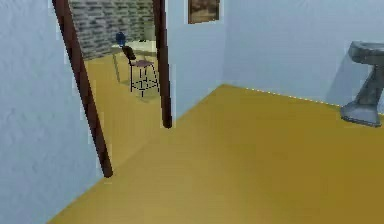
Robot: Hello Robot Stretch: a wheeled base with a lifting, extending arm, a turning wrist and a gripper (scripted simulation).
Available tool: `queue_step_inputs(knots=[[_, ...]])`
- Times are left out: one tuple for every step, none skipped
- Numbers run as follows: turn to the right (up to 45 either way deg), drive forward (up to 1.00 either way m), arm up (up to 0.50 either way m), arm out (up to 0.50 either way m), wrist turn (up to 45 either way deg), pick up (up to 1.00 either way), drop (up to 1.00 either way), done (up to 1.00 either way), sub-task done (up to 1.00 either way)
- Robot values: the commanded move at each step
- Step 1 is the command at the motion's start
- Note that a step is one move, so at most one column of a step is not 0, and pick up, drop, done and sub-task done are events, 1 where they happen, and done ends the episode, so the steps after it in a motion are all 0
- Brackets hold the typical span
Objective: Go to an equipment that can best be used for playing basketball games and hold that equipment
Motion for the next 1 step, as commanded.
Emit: queue_step_inputs(knots=[[36.0,0.00,0.00,0.00,0.0,0.00,0.00,0.00,0.00]])
